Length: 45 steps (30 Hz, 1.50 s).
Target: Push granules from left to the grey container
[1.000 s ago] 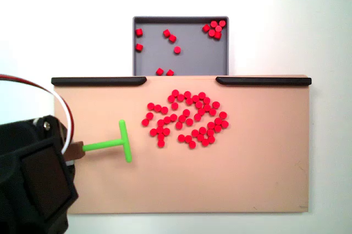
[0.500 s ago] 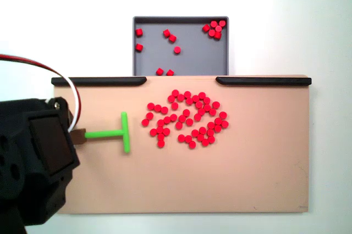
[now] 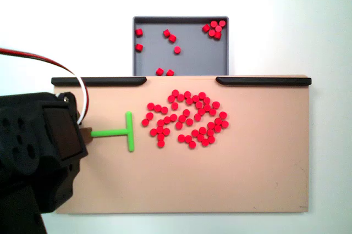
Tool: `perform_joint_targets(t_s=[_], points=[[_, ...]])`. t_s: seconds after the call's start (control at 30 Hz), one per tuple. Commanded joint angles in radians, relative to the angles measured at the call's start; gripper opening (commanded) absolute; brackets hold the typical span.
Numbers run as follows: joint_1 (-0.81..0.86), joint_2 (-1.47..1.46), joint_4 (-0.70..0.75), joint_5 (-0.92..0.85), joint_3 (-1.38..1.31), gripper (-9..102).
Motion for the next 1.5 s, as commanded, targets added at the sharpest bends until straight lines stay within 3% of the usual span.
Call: perform_joint_targets(t_s=[0.0,1.47], points=[[0.017,0.003,-0.005,-0.021,-0.034,0],[0.094,-0.005,-0.003,-0.137,-0.034,0]])
